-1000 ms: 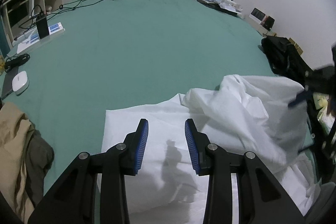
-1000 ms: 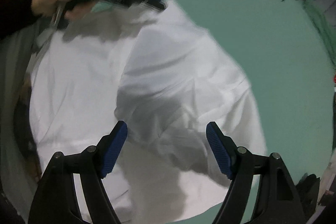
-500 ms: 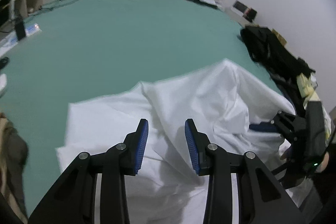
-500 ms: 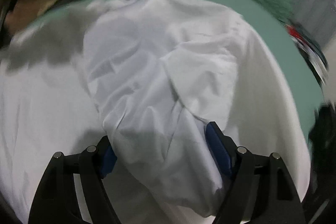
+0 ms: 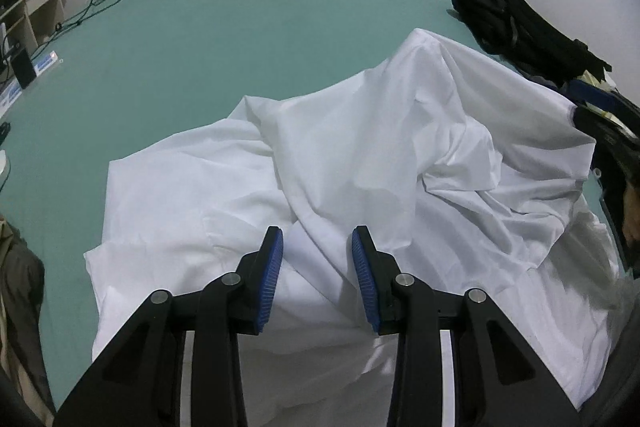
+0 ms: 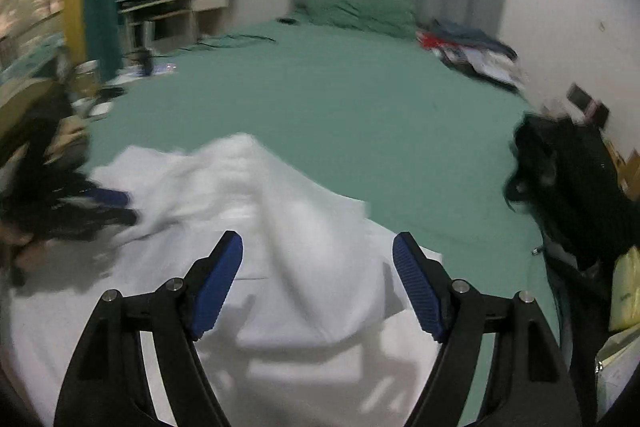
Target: Fold large clothes
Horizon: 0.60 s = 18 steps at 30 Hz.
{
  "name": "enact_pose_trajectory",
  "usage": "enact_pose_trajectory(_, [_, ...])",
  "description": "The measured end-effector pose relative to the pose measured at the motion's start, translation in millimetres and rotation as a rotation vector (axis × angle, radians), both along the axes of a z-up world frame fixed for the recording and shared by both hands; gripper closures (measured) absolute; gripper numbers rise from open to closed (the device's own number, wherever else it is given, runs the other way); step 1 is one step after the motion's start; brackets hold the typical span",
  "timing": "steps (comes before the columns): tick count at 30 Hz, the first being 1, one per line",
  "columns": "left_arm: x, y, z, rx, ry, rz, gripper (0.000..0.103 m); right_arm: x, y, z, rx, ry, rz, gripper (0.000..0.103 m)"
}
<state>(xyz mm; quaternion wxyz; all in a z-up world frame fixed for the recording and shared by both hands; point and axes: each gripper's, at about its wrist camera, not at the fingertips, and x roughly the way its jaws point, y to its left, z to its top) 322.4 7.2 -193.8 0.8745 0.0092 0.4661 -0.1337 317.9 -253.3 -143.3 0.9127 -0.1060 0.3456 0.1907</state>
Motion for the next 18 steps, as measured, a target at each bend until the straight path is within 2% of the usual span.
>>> enact_pose_trajectory(1, [0, -2, 0, 0.010, -0.010, -0.011, 0.067, 8, 1, -8, 0.006, 0.017, 0.015, 0.049])
enact_pose_trajectory(2, [1, -3, 1, 0.016, -0.015, -0.022, 0.086, 16, 2, -12, -0.009, 0.029, 0.025, 0.067])
enact_pose_trajectory(3, [-1, -7, 1, 0.034, -0.025, -0.042, 0.102, 20, 8, -20, -0.066, 0.037, 0.028, 0.098])
enact_pose_trajectory(5, [-5, -11, 2, 0.077, -0.053, -0.061, 0.102, 16, 21, -22, -0.122, 0.004, 0.027, 0.098])
enact_pose_trajectory(8, [-10, -5, 9, 0.115, -0.106, -0.020, 0.103, -1, 1, -14, -0.104, -0.041, -0.060, 0.098])
enact_pose_trajectory(11, [-14, 11, 14, 0.099, -0.116, 0.036, 0.103, -25, -9, -25, -0.109, -0.072, -0.114, 0.098])
enact_pose_trajectory(15, [-21, 28, 10, 0.075, -0.078, 0.066, 0.103, -56, 4, -54, -0.236, -0.049, -0.086, 0.097])
enact_pose_trajectory(18, [-26, 37, 8, 0.020, -0.043, 0.079, 0.102, -66, 13, -57, -0.317, -0.063, -0.088, 0.096])
